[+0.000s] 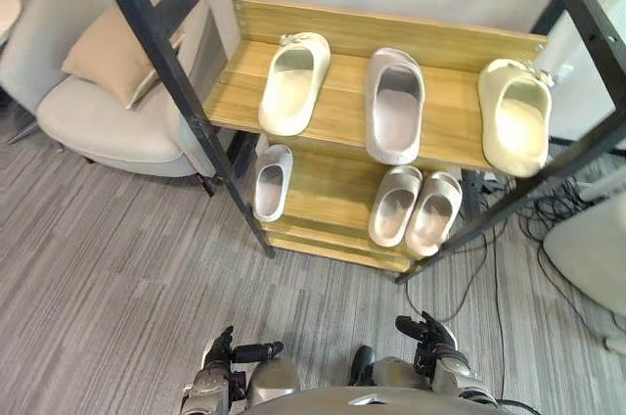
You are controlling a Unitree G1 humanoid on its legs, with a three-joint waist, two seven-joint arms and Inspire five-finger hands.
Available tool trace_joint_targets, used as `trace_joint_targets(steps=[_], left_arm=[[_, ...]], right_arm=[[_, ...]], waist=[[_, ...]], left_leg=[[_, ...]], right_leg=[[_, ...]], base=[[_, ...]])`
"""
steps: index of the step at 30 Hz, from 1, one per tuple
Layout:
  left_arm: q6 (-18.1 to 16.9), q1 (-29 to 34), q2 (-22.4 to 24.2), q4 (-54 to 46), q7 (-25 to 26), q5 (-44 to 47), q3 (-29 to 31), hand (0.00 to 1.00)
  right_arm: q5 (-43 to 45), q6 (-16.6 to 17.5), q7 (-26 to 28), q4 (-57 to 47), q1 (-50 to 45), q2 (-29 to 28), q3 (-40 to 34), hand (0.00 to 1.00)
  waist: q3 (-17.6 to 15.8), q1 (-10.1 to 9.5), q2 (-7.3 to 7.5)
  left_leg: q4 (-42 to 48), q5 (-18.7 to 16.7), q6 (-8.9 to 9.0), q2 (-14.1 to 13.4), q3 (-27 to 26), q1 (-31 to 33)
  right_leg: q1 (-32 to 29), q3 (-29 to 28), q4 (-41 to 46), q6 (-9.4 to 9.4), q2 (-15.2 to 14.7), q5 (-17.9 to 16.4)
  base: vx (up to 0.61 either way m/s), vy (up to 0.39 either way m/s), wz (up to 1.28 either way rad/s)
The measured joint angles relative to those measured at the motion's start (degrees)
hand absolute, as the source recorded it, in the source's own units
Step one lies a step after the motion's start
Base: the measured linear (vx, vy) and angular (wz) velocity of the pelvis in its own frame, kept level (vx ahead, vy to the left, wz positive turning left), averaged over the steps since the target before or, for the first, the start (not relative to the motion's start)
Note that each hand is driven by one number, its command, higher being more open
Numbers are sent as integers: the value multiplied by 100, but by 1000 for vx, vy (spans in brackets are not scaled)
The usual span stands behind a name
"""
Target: Organize the slippers on the shoe rack
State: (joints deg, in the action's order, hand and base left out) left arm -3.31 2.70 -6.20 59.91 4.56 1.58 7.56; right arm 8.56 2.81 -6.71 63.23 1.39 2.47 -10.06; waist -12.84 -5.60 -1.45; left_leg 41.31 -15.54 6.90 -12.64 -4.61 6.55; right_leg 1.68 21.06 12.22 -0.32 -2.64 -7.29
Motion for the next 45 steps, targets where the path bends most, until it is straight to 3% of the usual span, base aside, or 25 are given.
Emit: trace_joint_targets(steps=[3,5,6,7,8,9,12,15,24,29,30,32,33,36,41,45], left_arm=[[-17,-20,26,-8,2,-2,-8,100],[-25,-90,-21,-18,4,-1,1,100],[-20,-167,-106,10,-4,16,29,100],[-42,-169,-97,-12,-24,14,13,100],[-73,-111,-44,-74,-2,12,-91,100],[-87,-104,-74,-15,19,21,-220,100],[-95,-89,-145,1,0,-5,-231,100],[-88,-64,-180,82,-9,-71,-291,100],[-38,1,-290,222,-66,-216,-583,100],[-42,37,-302,229,-79,-233,-647,100],[-46,35,-314,228,-79,-263,-661,100],[-54,34,-317,227,-78,-293,-662,100],[-82,31,-317,226,-76,-350,-677,100],[-144,5,-322,214,-53,-463,-730,100],[-162,-33,-342,219,62,-555,-788,100],[-169,-34,-363,221,137,-636,-852,100]], right_arm=[[1,-1,-10,-48,27,-11,-12,100],[2,-4,-2,-190,9,-108,-5,100],[2,-12,-8,-216,84,-158,-8,100],[4,-16,-12,-157,128,-155,10,100],[3,-12,-13,-71,143,-51,40,100],[-3,-8,6,37,223,-42,189,100],[-44,-4,51,-34,160,-229,233,100],[-191,-13,110,6,122,-242,251,100],[-483,-13,176,66,54,-128,910,100],[-520,-15,300,38,178,-55,2017,100],[-520,-32,322,-157,287,18,2738,100],[-514,-46,419,-530,366,127,3490,100],[-506,-37,687,-1099,518,215,4313,100],[-377,0,1052,-1889,774,208,5017,100],[131,47,1554,-3664,1025,302,5651,100],[694,106,1705,-5406,1059,811,5703,100]], waist=[[-10,-7,-36],[-67,-8,47],[-214,-44,106],[-231,-48,182],[-174,-9,65],[-250,-77,98],[-173,-59,211],[-46,-35,259],[178,-28,339],[199,-47,323],[205,-53,336],[206,-68,346],[212,-123,354],[226,-234,378],[258,-357,437],[267,-350,451]], left_leg=[[-347,85,-29,22,-128,0],[-282,88,-27,132,-187,35],[80,-210,10,323,-2,293],[-566,-426,-39,603,287,260],[-1893,343,-384,753,609,111],[-1766,356,-498,783,438,23],[-1955,362,-513,939,264,-115],[-2303,472,-648,1111,202,-327],[-3187,958,-637,1263,424,-669],[-3273,1014,-624,1260,555,-748],[-3371,1085,-632,1260,571,-756],[-3430,1132,-621,1256,584,-755],[-3438,1150,-612,1245,590,-755],[-3490,1192,-608,1223,590,-752],[-3575,1258,-604,1212,567,-752],[-3573,1257,-605,1188,453,-758]], right_leg=[[38,-52,-11,56,-19,17],[78,-51,-220,156,-59,87],[280,-37,-416,209,-179,174],[285,-38,-442,253,-299,221],[275,-101,-501,276,-256,263],[311,-297,-531,433,-288,268],[334,-509,-606,484,-440,322],[399,-572,-768,571,-548,409],[550,-327,-1027,561,-585,460],[732,-209,-1198,489,-524,505],[711,-207,-1224,460,-515,527],[701,-203,-1254,443,-505,551],[709,-201,-1296,422,-486,576],[702,-210,-1349,390,-455,624],[647,-248,-1353,375,-449,666],[560,-382,-1297,366,-458,687]], base=[[72,111,-4],[17,123,11],[-14,143,15],[-22,182,12],[-9,152,-20],[31,194,-36],[47,142,-28],[12,78,-10],[15,-46,14],[5,-39,10],[0,0,0],[-19,-7,1],[-47,-15,2],[-42,-7,-1],[-17,4,-2],[-33,34,-17]])
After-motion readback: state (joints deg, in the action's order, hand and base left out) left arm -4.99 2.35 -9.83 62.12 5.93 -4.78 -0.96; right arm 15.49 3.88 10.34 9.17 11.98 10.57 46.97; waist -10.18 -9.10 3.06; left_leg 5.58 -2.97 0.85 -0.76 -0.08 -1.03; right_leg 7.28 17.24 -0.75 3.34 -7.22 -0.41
